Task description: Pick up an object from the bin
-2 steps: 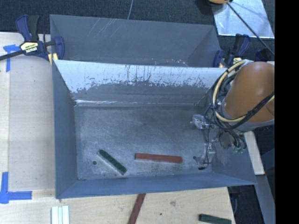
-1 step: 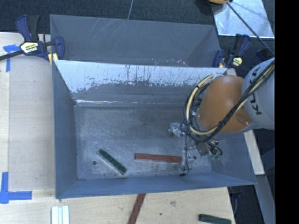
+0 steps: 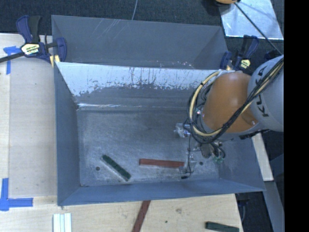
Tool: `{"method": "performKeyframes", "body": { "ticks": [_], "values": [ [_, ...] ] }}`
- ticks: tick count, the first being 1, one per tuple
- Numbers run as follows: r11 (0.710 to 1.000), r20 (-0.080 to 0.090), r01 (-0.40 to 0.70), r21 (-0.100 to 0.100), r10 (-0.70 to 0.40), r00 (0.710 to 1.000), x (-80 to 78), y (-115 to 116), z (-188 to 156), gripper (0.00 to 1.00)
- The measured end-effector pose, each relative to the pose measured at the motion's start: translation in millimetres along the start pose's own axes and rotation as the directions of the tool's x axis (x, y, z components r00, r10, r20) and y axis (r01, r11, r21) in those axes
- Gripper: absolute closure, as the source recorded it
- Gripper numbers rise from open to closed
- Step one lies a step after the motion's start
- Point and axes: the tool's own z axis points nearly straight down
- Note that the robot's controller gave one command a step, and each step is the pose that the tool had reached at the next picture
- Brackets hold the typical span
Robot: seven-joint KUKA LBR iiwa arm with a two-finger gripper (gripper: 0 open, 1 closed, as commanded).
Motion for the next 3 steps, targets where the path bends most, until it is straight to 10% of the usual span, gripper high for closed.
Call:
{"method": "performKeyframes", "body": {
  "ticks": [2,3],
  "values": [
    [0.999,-0.001,-0.036,0.000,0.036,0.999,1.6,31,43,0.00],
    [1.000,0.004,-0.018,0.001,0.018,1.000,15.9,31,41,1.00]
  ]
}}
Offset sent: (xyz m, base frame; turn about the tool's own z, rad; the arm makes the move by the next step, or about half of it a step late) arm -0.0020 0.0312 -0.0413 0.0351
